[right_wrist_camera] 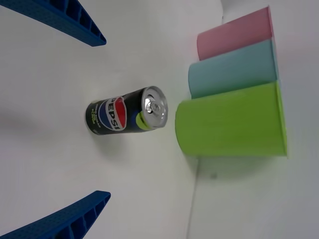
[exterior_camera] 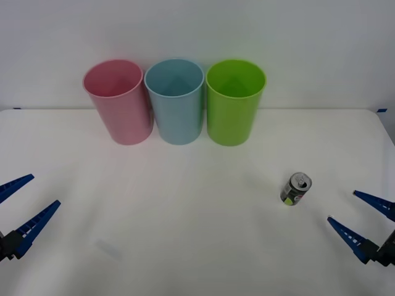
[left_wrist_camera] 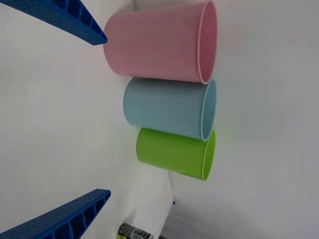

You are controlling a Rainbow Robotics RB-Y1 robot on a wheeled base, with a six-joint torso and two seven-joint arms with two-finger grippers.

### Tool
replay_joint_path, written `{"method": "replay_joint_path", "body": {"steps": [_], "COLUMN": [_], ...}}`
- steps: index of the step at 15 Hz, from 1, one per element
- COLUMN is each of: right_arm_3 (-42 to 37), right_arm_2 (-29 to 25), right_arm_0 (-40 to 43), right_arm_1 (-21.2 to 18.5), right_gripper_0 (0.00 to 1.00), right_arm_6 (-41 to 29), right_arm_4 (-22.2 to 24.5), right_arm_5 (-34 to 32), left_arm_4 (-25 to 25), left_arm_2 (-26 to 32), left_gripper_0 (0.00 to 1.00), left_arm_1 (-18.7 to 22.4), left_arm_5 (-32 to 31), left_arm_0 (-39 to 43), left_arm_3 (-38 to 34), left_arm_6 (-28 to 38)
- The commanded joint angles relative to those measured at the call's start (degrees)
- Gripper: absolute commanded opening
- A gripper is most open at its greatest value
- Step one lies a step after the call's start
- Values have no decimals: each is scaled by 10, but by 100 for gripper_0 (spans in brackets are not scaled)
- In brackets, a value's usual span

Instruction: Grasp the object on the table and drop it into the matching bin: aluminum can to the light blue bin, PET bottle to the pink bin.

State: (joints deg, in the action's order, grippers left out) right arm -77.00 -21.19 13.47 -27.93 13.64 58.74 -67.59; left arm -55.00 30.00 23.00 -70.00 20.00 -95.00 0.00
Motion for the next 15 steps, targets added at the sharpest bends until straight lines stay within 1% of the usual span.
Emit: {"method": "replay_joint_path", "body": {"steps": [1,2,4,7,9,13,15], "right_arm_3": [26,38,62,70,70,70,70], "right_arm_2": [19,22,43,66,70,72,81], "right_arm_0": [-14,-20,-34,-42,-47,-59,-64], "right_arm_1": [0,2,2,6,18,56,67], "right_gripper_0": [100,100,100,100,100,100,100], "right_arm_6": [6,6,10,17,23,31,38], "right_arm_4": [13,21,22,23,23,36,36], "right_arm_5": [4,5,15,40,54,85,104], "left_arm_4": [0,0,0,0,0,0,0], "left_arm_2": [0,0,0,0,0,0,0], "left_gripper_0": [100,100,100,100,100,100,100], "left_arm_1": [0,0,0,0,0,0,0], "left_arm_5": [0,0,0,0,0,0,0], "left_arm_0": [0,0,0,0,0,0,0], "left_arm_3": [0,0,0,0,0,0,0], "left_arm_6": [0,0,0,0,0,0,0]}}
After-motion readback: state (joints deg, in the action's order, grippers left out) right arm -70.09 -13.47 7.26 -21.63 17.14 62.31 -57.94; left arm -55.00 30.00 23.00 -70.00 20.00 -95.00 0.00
